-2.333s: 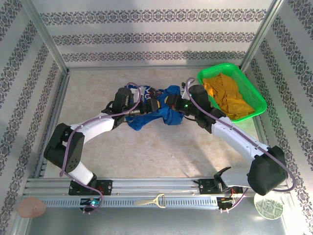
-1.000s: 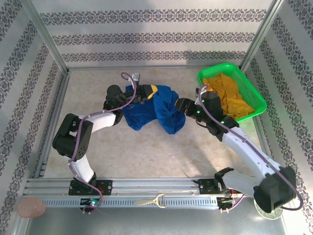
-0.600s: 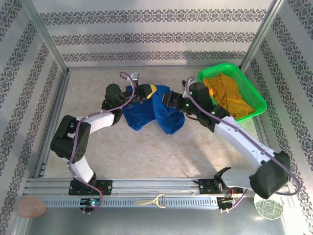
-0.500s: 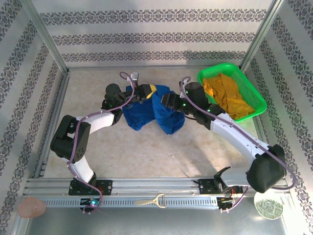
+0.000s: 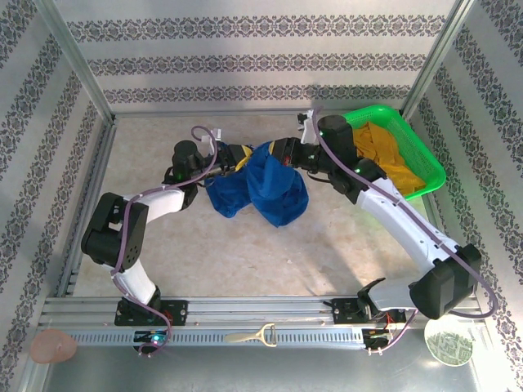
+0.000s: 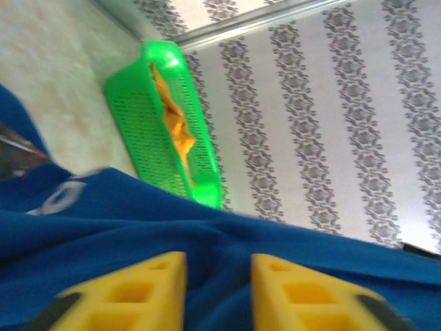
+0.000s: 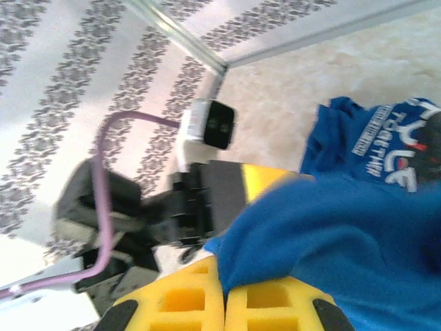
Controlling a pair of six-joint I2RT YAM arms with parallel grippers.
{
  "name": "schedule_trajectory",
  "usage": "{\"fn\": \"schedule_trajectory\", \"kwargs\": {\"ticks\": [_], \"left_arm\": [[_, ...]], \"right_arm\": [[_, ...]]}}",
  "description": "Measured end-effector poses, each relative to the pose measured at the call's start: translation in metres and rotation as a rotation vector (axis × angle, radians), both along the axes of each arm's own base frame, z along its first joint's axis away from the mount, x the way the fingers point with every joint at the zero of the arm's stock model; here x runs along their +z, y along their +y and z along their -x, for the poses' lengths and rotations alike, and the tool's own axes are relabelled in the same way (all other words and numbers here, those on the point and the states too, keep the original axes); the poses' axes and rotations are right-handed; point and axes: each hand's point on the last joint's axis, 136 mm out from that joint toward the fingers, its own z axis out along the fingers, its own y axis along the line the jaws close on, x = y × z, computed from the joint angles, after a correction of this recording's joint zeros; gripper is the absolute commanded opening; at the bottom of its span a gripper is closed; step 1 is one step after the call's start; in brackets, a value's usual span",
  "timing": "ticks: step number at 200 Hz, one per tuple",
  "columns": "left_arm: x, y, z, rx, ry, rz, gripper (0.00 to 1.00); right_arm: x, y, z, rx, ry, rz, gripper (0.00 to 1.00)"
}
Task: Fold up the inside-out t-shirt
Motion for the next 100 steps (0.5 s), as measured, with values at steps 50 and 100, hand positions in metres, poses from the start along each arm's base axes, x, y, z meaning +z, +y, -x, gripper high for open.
{"fn": "schedule_trajectory", "kwargs": {"ticks": [50,100], "left_arm": [[-0.003,0.024,-0.004,0.06,-0.01,-0.103,0.47],[0.072,0.012,0.043,0.029,-0.253,-0.264,0.55]], "right_arm": [[0.012,-0.003,-0.002,0.027,-0.003,-0.035,0.0],[-0.005,-0.001,-0.013,0.04,0.048,-0.042,0.0]]}}
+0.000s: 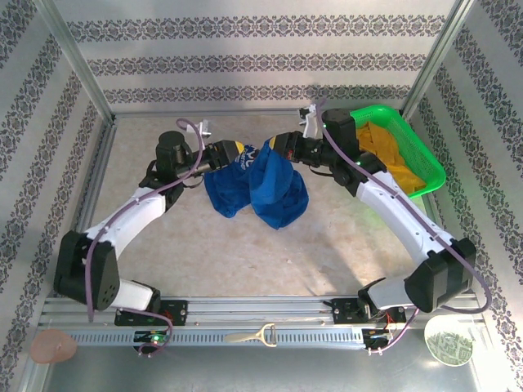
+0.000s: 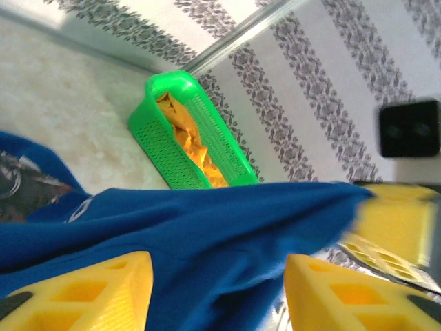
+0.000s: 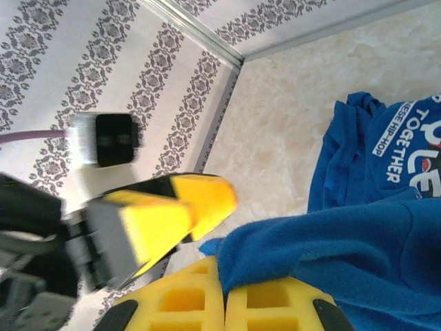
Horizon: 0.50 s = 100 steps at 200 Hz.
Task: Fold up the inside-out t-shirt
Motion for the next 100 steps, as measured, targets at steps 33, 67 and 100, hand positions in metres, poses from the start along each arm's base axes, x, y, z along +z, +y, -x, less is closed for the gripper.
{"fn": "schedule_trajectory", "kwargs": {"ticks": [33,67,100], "left_arm": [[0.005,-0.018,0.01,-0.02,-0.077,-0.134,0.56],[-0.04,-0.021,0.0,-0.029,-0.02,-0.268,0.58],[-0.067,-0.032,0.008,-0.095,0.001,-0.341,0.6]], "right_arm": [[-0.006,0.003,0.0,0.015,0.016,-0.006,0.0],[-0.007,0.003,0.0,0.018,0.015,-0.01,0.0],[-0.015,0.001,-0.001,0.013,0.028,-0.008,0.0]]}}
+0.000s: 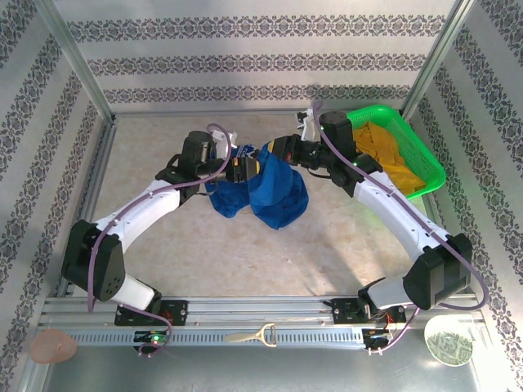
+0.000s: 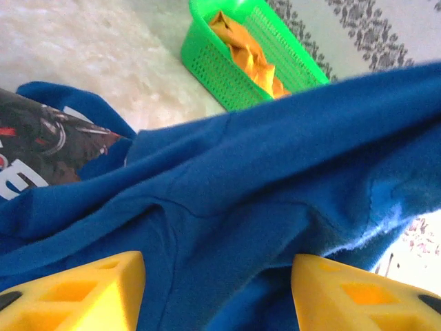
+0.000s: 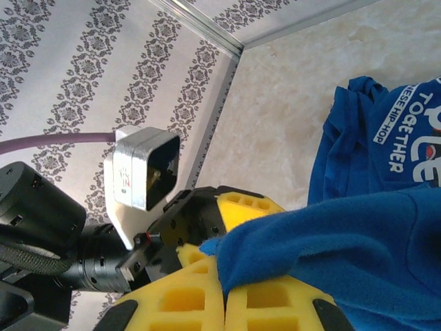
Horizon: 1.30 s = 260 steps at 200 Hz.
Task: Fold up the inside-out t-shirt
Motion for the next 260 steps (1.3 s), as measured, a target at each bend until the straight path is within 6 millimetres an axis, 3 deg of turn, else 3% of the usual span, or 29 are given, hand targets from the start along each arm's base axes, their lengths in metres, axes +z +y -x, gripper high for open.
{"fn": "schedule_trajectory", "kwargs": {"ticks": [48,87,119,150,172,198,211,218,240,260], "left_arm": [[-0.007,-0.012,0.008,-0.058,-0.021,-0.037,0.63],[-0.017,-0.02,-0.011,-0.049,-0.011,-0.059,0.59],[-0.019,-0.03,-0.029,-0.052,-0.016,-0.06,0.26],[-0.013,-0.033,-0.026,-0.077,-0.016,-0.035,0.0],[0.001,-0.032,-0.016,-0.111,-0.014,0.016,0.0],[0.034,-0.026,-0.004,-0.162,-0.005,0.173,0.0],[0.052,-0.024,-0.004,-0.181,0.006,0.279,0.0],[0.059,-0.023,-0.006,-0.187,0.015,0.338,0.0],[0.076,-0.02,-0.021,-0.197,0.049,0.515,0.0],[0.074,-0.017,-0.034,-0.194,0.104,0.602,0.0]], "right_arm": [[-0.002,0.0,0.0,-0.002,0.005,-0.002,0.0],[0.002,-0.001,0.001,-0.007,0.01,-0.014,0.0],[0.007,-0.005,0.007,-0.012,-0.004,-0.02,0.0],[0.001,-0.017,0.002,-0.055,-0.001,-0.01,0.0],[-0.01,-0.028,-0.009,-0.113,0.012,0.01,0.0],[-0.03,-0.034,-0.031,-0.177,0.027,0.042,0.0],[-0.05,-0.035,-0.046,-0.205,0.059,0.066,0.38],[-0.063,-0.034,-0.052,-0.212,0.08,0.081,0.51],[-0.1,-0.036,-0.065,-0.24,0.145,0.128,0.61],[-0.1,-0.041,-0.062,-0.261,0.146,0.132,0.63]]}}
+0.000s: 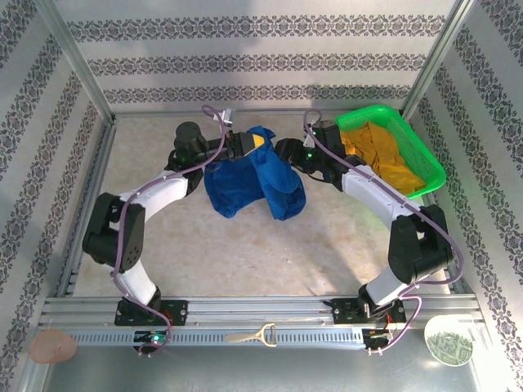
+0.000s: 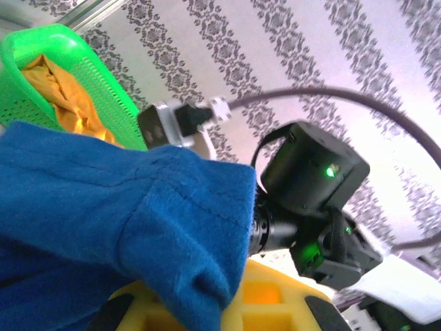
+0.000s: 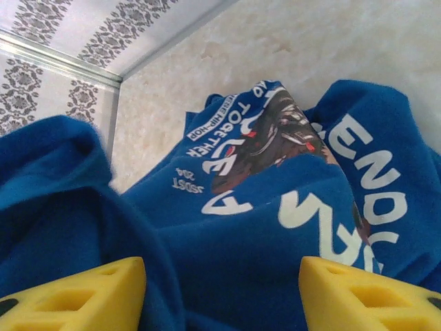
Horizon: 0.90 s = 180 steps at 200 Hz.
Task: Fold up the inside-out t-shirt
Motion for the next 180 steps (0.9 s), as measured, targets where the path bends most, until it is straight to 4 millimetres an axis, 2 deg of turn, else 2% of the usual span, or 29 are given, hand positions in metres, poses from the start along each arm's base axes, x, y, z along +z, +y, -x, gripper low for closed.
{"fn": "schedule_trajectory", "kwargs": {"ticks": [19,38,55,74,102,112,118,130,143,162,175,180], "left_arm": [[-0.004,0.001,-0.002,-0.014,0.04,0.019,0.0],[-0.001,0.0,0.002,-0.036,0.038,0.021,0.0],[0.003,-0.001,0.004,-0.049,0.028,0.021,0.0],[0.006,0.0,0.007,-0.054,0.021,0.022,0.0],[0.007,0.0,0.007,-0.055,0.018,0.022,0.0],[0.007,0.0,0.007,-0.054,0.017,0.02,0.0],[0.006,0.0,0.007,-0.054,0.016,0.018,0.0],[0.005,0.0,0.007,-0.053,0.017,0.013,0.0],[0.003,-0.001,0.006,-0.052,0.022,0.008,0.0],[0.003,0.0,0.006,-0.051,0.025,0.007,0.0],[0.003,-0.001,0.006,-0.052,0.034,0.009,0.0],[0.003,-0.001,0.006,-0.053,0.042,0.011,0.0]], "right_arm": [[0.02,-0.008,0.015,-0.013,-0.04,-0.019,0.65],[0.053,-0.015,0.035,-0.021,-0.108,-0.059,0.68],[0.079,-0.018,0.043,-0.025,-0.169,-0.097,0.7],[0.088,-0.013,0.043,-0.021,-0.191,-0.124,0.71],[0.065,0.012,0.035,0.017,-0.135,-0.124,0.68],[0.052,0.024,0.033,0.036,-0.104,-0.118,0.62],[0.044,0.031,0.032,0.047,-0.087,-0.115,0.51],[0.031,0.04,0.033,0.062,-0.059,-0.108,0.2],[0.023,0.045,0.034,0.067,-0.047,-0.111,0.06],[0.008,0.041,0.039,0.048,-0.036,-0.113,0.06],[-0.005,0.036,0.045,0.031,-0.027,-0.111,0.19],[-0.008,0.034,0.046,0.023,-0.024,-0.114,0.2]]}}
